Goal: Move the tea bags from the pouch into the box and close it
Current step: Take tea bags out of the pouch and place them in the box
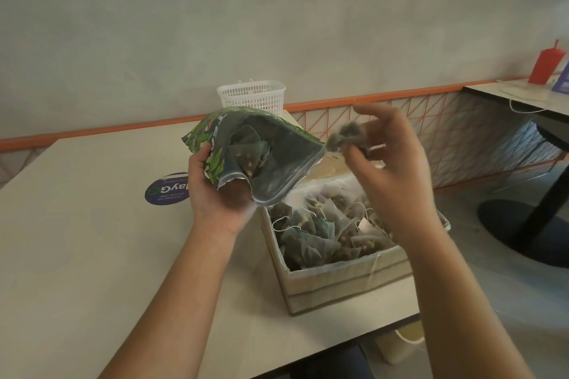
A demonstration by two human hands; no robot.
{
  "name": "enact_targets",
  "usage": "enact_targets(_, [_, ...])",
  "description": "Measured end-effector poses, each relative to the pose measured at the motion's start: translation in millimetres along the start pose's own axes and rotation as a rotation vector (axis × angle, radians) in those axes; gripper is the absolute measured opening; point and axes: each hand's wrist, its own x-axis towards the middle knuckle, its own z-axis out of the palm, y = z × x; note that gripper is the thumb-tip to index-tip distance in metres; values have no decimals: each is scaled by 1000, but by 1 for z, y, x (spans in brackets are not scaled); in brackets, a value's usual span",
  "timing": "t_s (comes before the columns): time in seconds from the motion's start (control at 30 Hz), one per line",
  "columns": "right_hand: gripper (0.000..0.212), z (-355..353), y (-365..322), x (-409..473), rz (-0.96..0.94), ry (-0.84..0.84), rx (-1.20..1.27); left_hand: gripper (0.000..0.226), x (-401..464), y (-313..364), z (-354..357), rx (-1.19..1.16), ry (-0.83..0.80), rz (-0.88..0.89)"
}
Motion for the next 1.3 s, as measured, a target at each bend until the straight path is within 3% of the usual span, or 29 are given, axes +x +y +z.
enact_targets(0.4, [18, -33, 52, 9, 161, 34, -331, 40, 0, -9, 4, 56, -45, -5])
enact_targets(0.53, [18, -34, 74, 11, 280, -119, -491, 36, 0, -10, 6, 38, 5, -11])
enact_targets(0.63, [29, -34, 77, 12, 401, -313, -580, 36, 0, -10, 6, 40, 3, -2])
enact_targets(0.73, [36, -30, 74, 9, 384, -400, -597, 36, 1, -11, 4, 52, -11, 14])
enact_targets(0.87, [27, -27, 71, 3, 384, -627, -655, 34, 1, -11, 4, 48, -3, 13])
enact_targets(0.93, [26, -26, 69, 2, 396, -633, -672, 34, 0, -11, 4, 56, 3, 21])
enact_targets(1.03, [25, -24, 58, 3, 283, -426, -646, 37, -2, -9, 5, 73, 14, 23])
enact_targets(1.13, [14, -15, 23, 3, 70, -181, -448, 40, -3, -8, 3, 54, 25, 2])
enact_targets(1.23, [15, 2, -12, -3, -7, -271, -226, 40, -3, -7, 1, 24, 33, -25])
enact_targets(1.3, [18, 21, -22, -8, -64, -388, -209, 41, -4, -7, 2, 39, 38, -18])
